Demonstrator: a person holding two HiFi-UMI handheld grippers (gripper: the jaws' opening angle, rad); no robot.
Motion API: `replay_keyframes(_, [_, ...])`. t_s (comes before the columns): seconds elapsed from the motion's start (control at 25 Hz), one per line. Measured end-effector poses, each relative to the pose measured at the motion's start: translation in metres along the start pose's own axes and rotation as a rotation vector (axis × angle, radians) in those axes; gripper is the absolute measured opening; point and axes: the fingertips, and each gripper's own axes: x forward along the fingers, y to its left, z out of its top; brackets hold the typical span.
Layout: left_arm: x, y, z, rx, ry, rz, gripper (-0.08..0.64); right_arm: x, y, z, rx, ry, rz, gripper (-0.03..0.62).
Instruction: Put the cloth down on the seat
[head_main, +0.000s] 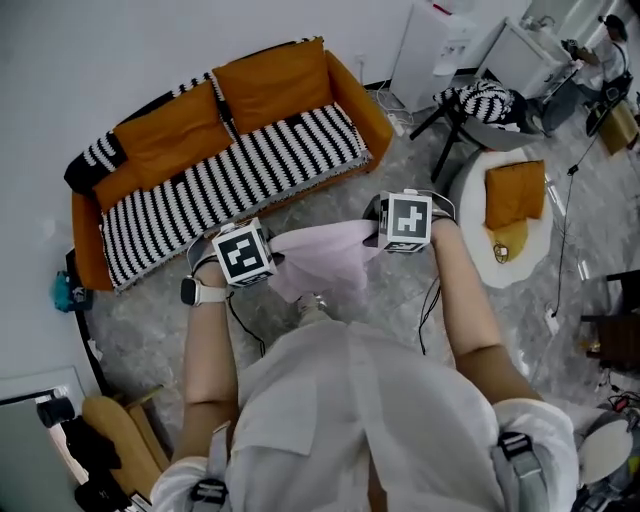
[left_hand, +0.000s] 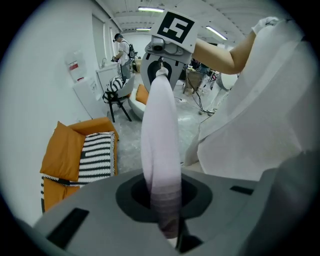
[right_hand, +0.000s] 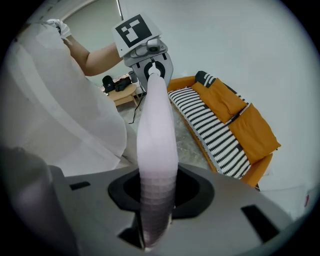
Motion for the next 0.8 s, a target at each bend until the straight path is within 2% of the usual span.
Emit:
replay_keyframes(0.36, [-0.016, 0.085, -0.008, 0.057, -0.005, 0.001, 0.044, -0.006, -0.083, 0.026, -0.018, 0.015, -0.045, 0.106])
replay_keyframes(0.8, [-0.026, 0.181, 0.019, 0.091, 0.004, -0.031, 0.044, -0.026, -0.190, 0.025, -0.088, 0.011, 0.016, 0.106])
